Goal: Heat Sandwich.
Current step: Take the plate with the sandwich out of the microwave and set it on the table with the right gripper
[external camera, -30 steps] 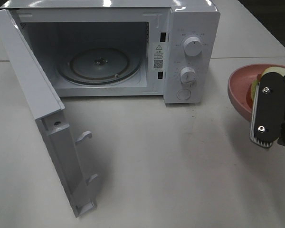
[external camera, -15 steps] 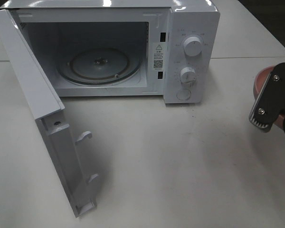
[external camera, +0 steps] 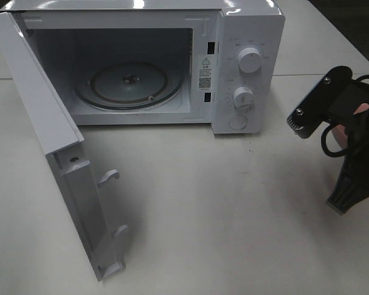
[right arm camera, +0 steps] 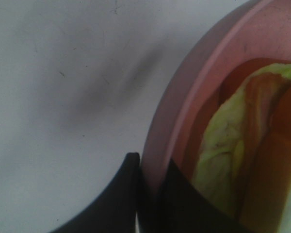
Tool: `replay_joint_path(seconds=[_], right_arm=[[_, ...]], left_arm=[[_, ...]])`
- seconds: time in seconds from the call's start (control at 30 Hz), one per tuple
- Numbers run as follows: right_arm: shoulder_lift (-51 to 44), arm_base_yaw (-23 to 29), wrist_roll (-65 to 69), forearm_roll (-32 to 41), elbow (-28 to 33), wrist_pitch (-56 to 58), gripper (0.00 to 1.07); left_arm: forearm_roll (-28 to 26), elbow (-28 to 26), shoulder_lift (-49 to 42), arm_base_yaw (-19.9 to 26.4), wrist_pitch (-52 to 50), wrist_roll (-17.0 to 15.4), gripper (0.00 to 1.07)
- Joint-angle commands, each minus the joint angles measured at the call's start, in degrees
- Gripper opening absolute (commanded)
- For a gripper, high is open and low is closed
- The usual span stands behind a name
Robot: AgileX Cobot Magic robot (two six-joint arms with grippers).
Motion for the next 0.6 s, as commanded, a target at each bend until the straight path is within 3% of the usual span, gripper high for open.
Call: replay_joint_path(seconds=[0.03, 0.3, 0.6], right_arm=[[1.9, -0.2, 4.3, -2.5, -1.1, 1.8, 0.00], [6.0, -0.7, 8.7, -2.9, -3.7, 3.8, 0.00], [7.7, -5.6, 9.1, -3.4, -4.8, 4.0, 0.00]], left_arm=[[-0.2, 0.1, -1.4, 0.1, -0.4, -0.2, 1.03], [-0.2, 0.1, -1.4, 0.1, -0.4, -0.2, 1.03], [-0.2, 0.1, -1.4, 0.1, -0.4, -0.2, 1.03]])
